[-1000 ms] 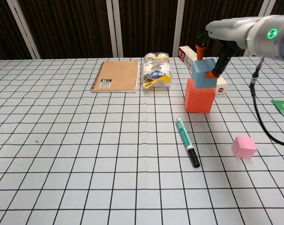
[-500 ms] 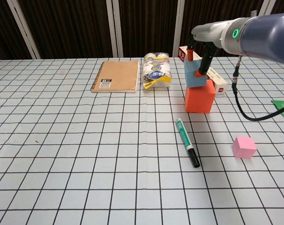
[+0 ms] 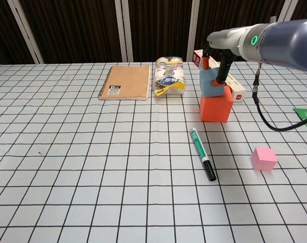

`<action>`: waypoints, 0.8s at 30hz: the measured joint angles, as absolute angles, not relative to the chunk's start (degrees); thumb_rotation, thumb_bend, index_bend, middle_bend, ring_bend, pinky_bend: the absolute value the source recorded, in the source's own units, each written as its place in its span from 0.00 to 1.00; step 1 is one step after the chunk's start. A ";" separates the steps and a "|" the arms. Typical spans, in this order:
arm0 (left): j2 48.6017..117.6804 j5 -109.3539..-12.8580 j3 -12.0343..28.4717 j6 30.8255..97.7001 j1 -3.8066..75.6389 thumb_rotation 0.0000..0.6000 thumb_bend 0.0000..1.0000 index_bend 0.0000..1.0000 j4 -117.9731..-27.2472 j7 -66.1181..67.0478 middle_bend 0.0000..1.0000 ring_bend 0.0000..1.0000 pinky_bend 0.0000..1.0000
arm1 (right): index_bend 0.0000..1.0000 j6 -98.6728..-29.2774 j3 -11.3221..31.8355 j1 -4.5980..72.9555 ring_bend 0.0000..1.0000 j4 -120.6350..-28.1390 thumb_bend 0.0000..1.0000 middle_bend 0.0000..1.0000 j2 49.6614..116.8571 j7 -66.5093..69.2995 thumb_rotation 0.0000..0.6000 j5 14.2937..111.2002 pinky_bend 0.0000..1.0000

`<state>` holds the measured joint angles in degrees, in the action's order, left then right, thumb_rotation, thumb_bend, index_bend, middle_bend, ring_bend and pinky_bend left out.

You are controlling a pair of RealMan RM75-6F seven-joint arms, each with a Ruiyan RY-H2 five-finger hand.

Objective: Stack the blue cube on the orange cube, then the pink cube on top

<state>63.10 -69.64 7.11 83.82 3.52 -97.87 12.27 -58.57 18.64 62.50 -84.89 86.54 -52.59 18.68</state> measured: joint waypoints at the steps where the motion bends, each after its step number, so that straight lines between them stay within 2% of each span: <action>1: 63.06 -69.72 7.05 83.79 3.53 1.00 0.13 0.08 -97.87 12.24 0.00 0.00 0.00 | 0.47 -58.61 18.57 62.56 0.00 -84.88 0.39 0.00 86.48 -52.50 1.00 18.62 0.00; 24: 63.25 -69.89 6.81 84.16 3.53 1.00 0.13 0.08 -97.97 12.69 0.00 0.00 0.00 | 0.47 -60.19 16.58 62.19 0.00 -87.56 0.39 0.00 83.13 -50.66 1.00 16.88 0.00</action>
